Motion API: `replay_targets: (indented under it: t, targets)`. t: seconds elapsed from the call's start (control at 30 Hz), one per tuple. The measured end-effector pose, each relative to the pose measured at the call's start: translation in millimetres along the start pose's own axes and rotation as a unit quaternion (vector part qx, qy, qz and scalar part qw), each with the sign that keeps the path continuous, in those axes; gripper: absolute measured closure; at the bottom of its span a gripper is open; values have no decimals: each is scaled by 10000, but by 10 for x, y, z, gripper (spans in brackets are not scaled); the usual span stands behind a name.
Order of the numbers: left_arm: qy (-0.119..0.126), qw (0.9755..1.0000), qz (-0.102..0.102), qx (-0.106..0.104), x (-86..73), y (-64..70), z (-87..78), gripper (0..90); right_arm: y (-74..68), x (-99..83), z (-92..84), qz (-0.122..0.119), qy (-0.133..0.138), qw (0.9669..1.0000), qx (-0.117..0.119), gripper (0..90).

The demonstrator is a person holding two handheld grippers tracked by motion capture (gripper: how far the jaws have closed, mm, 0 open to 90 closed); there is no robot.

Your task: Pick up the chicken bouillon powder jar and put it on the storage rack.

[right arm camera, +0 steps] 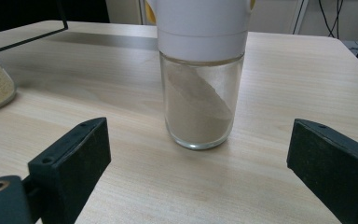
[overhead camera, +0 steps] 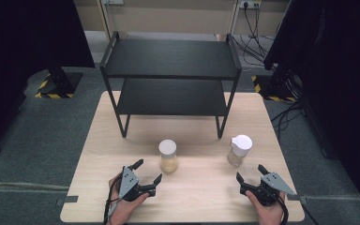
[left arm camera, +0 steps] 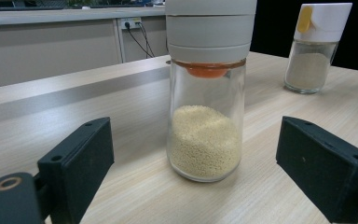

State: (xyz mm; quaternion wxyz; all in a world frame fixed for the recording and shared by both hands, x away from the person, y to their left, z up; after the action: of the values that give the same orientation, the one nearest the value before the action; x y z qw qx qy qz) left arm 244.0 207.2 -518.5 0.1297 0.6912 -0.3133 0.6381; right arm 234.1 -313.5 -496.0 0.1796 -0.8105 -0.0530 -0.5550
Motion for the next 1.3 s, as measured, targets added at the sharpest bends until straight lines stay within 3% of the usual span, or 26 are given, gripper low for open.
replay_targets:
  t: [0.23, 0.43, 0.6, 0.87, 1.3]
  targets:
    - [248, 9997, 46, 49, 119, 26, 56, 109, -3, 4, 1, -21, -23, 10000, 21, 61]
    - [413, 9990, 141, -1, 281, -39, 231, 123, -1, 8, 4, 6, -38, 10000, 17, 61]
    - [470, 9989, 84, 30, 356, -95, 385, 130, 10, 9, 2, 72, -41, 10000, 52, 61]
    - [382, 9990, 124, -189, 415, -104, 520, 161, 22, 13, 4, 128, -51, 9999, 63, 61]
    - [289, 9990, 260, -213, 371, -85, 658, 263, 21, 15, 7, 122, -57, 9999, 66, 61]
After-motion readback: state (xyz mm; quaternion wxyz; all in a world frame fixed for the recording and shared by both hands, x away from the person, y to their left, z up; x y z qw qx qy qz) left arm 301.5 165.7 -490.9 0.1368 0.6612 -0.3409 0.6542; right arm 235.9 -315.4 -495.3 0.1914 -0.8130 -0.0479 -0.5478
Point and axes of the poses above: each handheld gripper's, and its own axes: z roughly forward along the jaws, x roughly out of its top, y roughly to its right, the point moved 6 cm from there along z, roughly forward along the jaws, and after that the axes turned 13 degrees about z, right-handed, at the moved point
